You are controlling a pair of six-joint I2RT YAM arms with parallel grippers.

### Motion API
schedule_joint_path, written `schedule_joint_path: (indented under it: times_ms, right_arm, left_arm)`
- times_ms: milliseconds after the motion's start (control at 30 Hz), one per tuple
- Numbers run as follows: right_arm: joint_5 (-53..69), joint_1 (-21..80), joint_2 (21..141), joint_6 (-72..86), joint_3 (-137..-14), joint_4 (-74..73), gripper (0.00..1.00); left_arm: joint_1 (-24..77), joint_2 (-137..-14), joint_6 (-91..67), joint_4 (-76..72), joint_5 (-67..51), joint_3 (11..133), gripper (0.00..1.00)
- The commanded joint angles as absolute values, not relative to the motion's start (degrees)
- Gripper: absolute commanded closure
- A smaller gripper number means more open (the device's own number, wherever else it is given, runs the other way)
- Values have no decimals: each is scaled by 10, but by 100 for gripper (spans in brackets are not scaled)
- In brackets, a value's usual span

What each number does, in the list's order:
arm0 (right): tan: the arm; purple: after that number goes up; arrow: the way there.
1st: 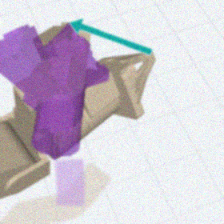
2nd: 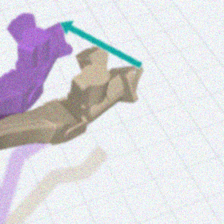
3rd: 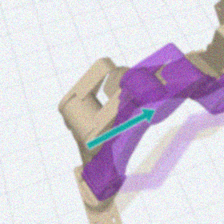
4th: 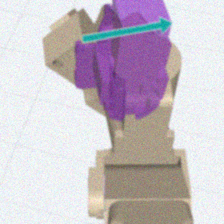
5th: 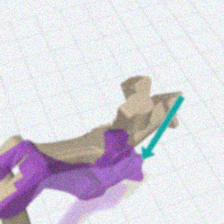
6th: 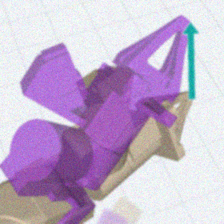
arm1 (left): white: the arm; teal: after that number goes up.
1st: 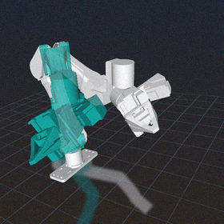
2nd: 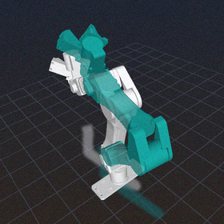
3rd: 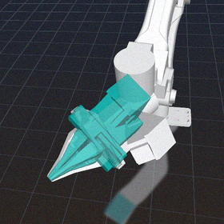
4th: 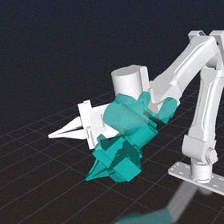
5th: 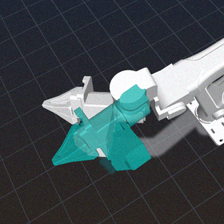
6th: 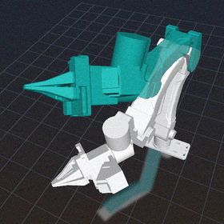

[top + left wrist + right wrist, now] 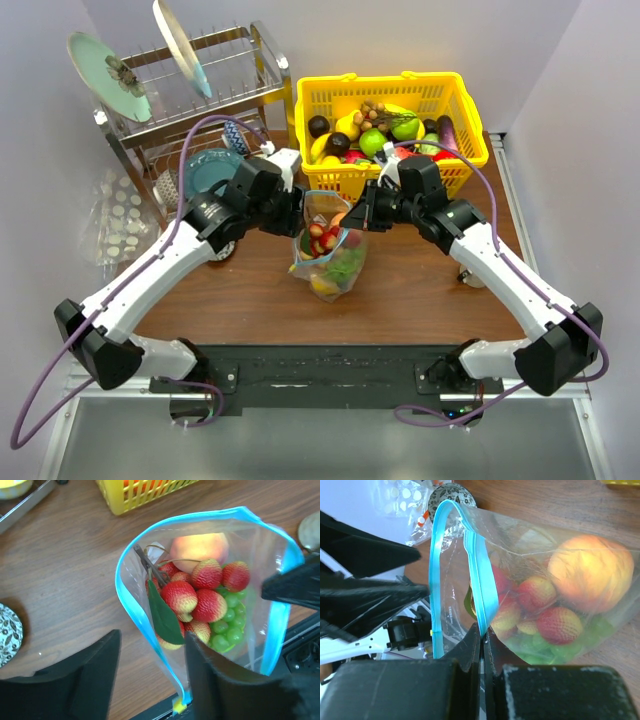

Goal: Place the food in the zip-top bag and seal the zipper
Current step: Zip the zipper food storage bag at the center of the board.

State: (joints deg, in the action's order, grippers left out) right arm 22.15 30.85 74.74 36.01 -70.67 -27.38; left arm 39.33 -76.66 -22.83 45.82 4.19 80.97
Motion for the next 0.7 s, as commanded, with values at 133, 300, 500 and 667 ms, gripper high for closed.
schedule_joint_path:
  times_ms: [133,300,500,667]
  right_arm:
    - [220,312,745,367,-693,-238,100]
    - [218,311,748,367,-693,-236,100]
    - [214,311,743,375,-686,-228,100]
    - [207,311,737,381,-683,-222,100]
  left_arm:
    - [389,-683,-189,415,-45,785,21]
    - [389,-594,-197,277,-118,641,20]
    - [392,-490,-239,130,-100,490,24]
    - [393,-438,-273,27,-110,381,31]
